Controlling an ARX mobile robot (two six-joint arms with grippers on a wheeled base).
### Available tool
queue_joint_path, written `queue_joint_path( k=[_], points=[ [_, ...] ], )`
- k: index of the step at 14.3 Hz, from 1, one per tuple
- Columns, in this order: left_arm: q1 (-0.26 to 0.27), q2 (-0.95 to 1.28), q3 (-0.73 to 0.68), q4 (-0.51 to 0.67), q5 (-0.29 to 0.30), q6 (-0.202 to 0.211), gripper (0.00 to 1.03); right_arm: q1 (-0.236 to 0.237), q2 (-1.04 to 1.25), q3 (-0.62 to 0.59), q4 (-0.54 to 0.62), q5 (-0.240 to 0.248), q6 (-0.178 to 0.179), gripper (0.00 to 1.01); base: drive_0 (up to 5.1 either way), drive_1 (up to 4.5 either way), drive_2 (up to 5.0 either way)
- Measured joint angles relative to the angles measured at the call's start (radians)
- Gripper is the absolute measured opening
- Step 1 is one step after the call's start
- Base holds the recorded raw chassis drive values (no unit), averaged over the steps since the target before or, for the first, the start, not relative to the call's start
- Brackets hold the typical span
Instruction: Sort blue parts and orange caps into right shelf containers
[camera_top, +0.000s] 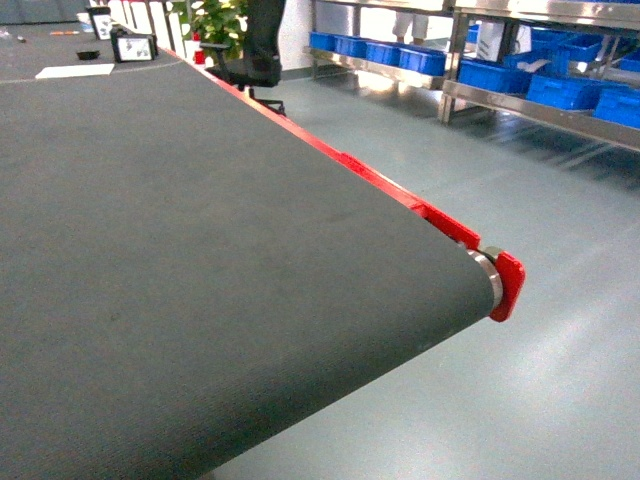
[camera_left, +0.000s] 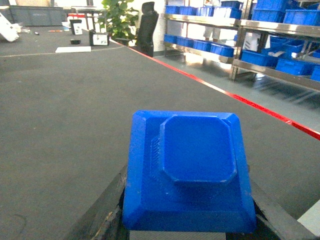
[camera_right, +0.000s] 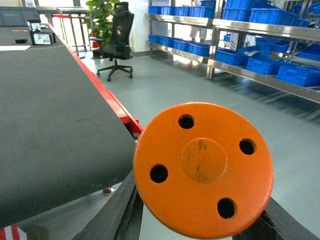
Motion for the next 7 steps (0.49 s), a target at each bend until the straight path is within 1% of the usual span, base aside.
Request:
queue_joint_path(
  k=[7],
  points=[
    [0.000,0.000,0.000,0.000,0.000,0.000,0.44,0.000,0.000,0.000,0.000,0.000,0.000,0.42,-1.5,-1.54,-1.5]
  ],
)
